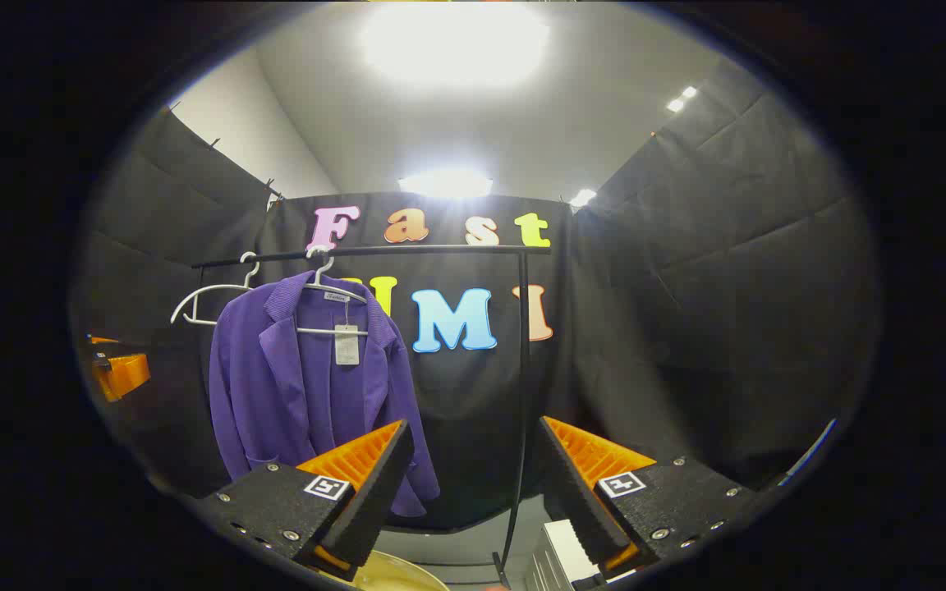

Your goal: Grasp the clothes on the hanger with both hands and then place them into the laundry hamper below.

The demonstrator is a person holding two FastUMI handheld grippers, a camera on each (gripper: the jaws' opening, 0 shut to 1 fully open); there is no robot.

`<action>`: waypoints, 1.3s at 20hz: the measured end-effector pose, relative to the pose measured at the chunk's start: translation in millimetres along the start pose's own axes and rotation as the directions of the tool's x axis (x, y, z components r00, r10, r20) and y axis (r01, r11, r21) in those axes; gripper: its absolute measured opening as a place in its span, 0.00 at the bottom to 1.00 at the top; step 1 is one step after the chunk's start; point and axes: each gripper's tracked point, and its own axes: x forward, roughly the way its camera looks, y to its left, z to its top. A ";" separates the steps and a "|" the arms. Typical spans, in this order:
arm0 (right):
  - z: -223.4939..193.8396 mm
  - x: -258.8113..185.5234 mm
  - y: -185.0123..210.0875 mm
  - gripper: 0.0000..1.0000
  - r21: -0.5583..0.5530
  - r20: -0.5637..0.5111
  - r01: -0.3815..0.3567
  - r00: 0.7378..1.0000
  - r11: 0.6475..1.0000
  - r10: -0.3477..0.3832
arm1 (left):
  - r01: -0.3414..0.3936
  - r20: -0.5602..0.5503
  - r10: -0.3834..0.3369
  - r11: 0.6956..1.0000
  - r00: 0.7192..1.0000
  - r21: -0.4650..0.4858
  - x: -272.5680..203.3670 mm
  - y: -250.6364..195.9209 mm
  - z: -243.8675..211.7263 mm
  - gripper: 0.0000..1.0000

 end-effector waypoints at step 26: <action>30.6 100.1 10.4 0.94 0.039 0.063 -0.078 0.995 0.996 0.076 | -0.077 0.039 0.076 0.997 0.996 0.007 75.3 -3.7 25.9 0.91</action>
